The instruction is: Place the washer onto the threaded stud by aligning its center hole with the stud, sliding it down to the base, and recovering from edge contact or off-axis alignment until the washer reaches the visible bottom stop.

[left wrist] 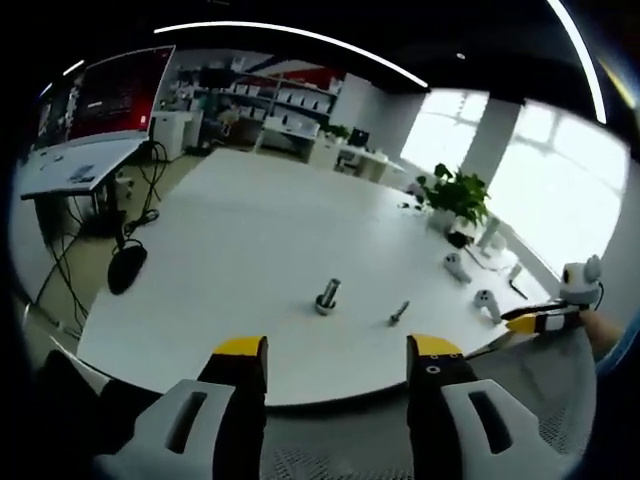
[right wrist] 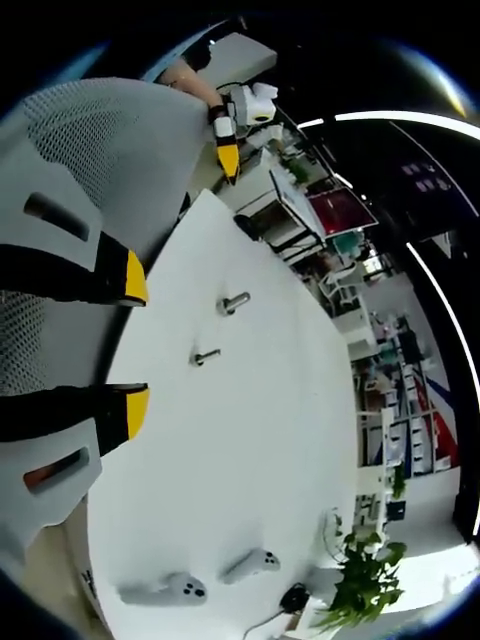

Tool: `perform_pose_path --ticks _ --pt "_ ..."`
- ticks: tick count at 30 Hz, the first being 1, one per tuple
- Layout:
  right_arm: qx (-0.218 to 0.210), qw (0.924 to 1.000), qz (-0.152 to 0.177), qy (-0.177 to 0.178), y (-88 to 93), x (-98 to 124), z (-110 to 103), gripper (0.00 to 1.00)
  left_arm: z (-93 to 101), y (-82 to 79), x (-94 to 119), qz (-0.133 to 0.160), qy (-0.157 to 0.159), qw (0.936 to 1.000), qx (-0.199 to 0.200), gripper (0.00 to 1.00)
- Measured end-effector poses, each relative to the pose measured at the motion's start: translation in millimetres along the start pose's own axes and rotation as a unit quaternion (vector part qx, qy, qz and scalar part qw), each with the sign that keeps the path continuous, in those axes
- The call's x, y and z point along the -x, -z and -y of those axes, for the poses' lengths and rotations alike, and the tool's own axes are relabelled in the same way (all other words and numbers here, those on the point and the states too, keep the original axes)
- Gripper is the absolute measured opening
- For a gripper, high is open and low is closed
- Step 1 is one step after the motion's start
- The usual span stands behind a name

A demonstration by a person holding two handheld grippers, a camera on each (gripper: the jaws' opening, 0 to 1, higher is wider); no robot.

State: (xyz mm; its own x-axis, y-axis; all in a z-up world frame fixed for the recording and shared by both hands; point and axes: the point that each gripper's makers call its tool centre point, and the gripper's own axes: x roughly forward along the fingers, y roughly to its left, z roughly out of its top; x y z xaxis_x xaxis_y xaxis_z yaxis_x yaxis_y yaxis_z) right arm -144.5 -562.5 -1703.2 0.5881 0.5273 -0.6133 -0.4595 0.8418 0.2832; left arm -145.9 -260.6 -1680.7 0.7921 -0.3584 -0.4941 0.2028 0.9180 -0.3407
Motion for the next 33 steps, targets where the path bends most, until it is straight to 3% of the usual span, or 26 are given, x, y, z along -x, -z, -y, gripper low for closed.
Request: perform_pose_path --ticks 17,33 --pt "-0.006 0.9999 0.006 0.015 -1.1 1.2 4.7 0.39 0.7 0.2 -0.3 -0.002 0.000 1.0000 0.002 0.55" --pt "-0.011 0.9999 0.001 0.005 0.2 0.5 1.9 0.36 1.8 -0.4 -1.5 -0.004 0.009 0.9999 -0.007 0.55"
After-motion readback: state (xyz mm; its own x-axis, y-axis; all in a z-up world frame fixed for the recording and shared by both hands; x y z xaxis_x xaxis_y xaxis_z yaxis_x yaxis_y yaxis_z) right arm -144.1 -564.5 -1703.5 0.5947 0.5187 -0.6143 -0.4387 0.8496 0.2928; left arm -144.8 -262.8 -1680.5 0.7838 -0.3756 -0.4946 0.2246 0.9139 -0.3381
